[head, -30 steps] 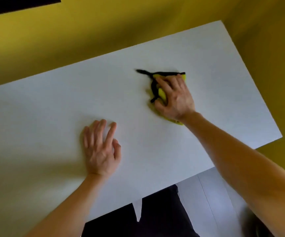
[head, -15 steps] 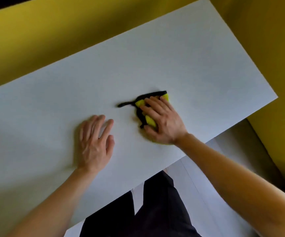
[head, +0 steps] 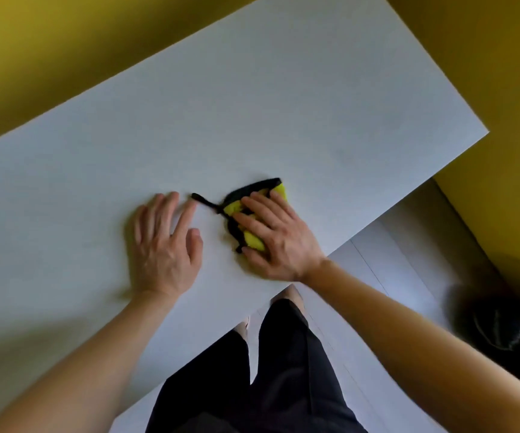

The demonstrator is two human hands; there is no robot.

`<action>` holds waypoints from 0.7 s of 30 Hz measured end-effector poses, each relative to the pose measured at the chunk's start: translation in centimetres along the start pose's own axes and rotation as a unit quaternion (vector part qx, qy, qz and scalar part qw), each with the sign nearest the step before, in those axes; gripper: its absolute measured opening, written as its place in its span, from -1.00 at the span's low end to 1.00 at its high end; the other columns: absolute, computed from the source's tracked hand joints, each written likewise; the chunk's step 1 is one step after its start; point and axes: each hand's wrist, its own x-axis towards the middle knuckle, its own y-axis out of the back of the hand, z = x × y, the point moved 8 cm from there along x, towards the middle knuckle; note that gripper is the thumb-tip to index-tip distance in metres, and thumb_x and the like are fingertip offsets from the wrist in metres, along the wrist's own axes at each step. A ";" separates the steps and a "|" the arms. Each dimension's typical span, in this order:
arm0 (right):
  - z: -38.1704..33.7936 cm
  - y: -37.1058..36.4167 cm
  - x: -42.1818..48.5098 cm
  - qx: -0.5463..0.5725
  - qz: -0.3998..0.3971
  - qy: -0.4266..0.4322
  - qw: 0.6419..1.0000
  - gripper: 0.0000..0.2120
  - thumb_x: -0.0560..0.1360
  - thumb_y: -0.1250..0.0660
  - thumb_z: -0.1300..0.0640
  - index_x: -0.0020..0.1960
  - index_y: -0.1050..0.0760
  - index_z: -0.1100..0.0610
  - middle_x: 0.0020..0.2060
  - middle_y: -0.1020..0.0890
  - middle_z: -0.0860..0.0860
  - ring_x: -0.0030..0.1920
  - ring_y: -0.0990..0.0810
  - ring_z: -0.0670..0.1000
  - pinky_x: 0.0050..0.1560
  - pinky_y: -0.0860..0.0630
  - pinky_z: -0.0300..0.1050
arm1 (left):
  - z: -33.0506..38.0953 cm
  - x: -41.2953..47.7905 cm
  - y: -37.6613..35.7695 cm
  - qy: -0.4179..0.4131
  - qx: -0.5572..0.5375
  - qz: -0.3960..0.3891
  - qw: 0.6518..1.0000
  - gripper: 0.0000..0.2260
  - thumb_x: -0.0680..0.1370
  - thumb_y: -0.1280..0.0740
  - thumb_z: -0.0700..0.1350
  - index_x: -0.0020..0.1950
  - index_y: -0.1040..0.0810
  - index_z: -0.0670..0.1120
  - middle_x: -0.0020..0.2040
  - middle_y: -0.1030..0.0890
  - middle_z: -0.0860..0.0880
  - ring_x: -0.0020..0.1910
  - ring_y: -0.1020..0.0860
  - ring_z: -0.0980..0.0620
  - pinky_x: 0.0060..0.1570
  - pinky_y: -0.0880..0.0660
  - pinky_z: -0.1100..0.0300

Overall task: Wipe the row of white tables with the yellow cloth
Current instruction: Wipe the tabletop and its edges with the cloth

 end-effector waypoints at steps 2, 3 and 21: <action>8.5 3.6 0.4 -0.025 0.073 -0.078 0.994 -0.40 0.60 -0.39 -0.12 0.55 -0.52 0.17 0.53 -0.50 0.21 0.59 -0.42 0.29 0.63 -0.24 0.30 | -0.1 0.0 -0.1 0.001 -0.004 -0.001 1.000 -0.57 0.73 -0.24 -0.03 0.61 -0.50 -0.04 0.63 -0.43 -0.15 0.64 -0.36 -0.27 0.60 -0.25 -0.29; 13.0 5.8 0.4 -0.041 0.114 -0.148 0.982 -0.41 0.59 -0.39 -0.11 0.53 -0.53 0.17 0.49 -0.53 0.21 0.55 -0.44 0.31 0.64 -0.22 0.28 | -0.1 0.0 -0.2 0.001 -0.004 -0.003 1.000 -0.57 0.73 -0.24 -0.03 0.60 -0.50 -0.04 0.63 -0.44 -0.15 0.64 -0.35 -0.26 0.61 -0.24 -0.28; 16.5 7.9 -5.4 -0.052 0.160 -0.318 0.933 -0.46 0.57 -0.41 -0.13 0.46 -0.55 0.12 0.44 -0.55 0.15 0.49 -0.46 0.27 0.62 -0.20 0.33 | -0.2 -0.1 -0.3 -0.004 0.013 -0.013 1.000 -0.57 0.75 -0.19 -0.01 0.61 -0.49 -0.03 0.62 -0.44 -0.13 0.63 -0.36 -0.25 0.62 -0.23 -0.26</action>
